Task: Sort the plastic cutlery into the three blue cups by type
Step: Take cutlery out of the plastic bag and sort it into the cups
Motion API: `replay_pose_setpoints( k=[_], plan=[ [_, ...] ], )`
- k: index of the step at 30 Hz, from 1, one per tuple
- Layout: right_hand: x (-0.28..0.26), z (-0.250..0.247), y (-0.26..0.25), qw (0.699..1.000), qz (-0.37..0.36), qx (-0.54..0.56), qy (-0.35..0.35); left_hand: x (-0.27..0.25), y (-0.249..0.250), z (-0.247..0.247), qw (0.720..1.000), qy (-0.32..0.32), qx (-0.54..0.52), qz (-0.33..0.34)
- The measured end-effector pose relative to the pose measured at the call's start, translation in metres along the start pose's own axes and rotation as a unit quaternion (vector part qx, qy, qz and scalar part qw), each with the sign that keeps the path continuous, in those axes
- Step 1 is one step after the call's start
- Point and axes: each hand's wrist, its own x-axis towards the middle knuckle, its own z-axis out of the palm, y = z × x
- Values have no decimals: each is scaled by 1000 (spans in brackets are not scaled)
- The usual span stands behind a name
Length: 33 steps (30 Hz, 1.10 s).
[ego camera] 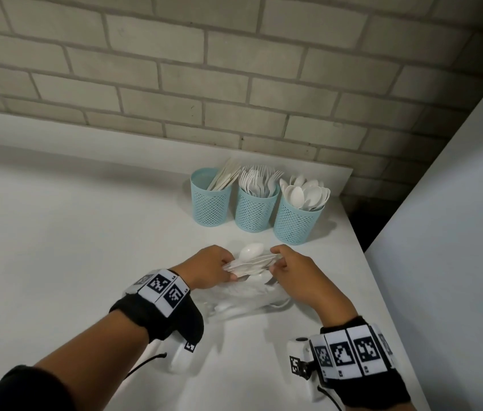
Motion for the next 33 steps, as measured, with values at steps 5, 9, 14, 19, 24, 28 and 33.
replay_pose_setpoints(
  k=[5,9,14,19,24,28,33],
  plan=[
    [2,-7,2,998,4,56,-10,-5,2,-9,995,-17,-98,6],
    [2,-13,-4,990,-13,143,5,-5,2,-18,979,-17,-202,21],
    [1,-18,-29,941,-37,336,19,-3,11,-21,960,-18,-274,44],
    [13,-16,-41,933,-33,352,70,4,19,-17,908,-48,-416,29],
    [21,-19,-42,913,-5,404,56,3,23,-17,884,-64,-462,32],
    [23,-21,-44,912,-12,407,59,1,25,-19,875,-60,-479,26],
    [24,-29,-51,907,-50,415,51,2,26,-23,878,-52,-475,16]
  ],
)
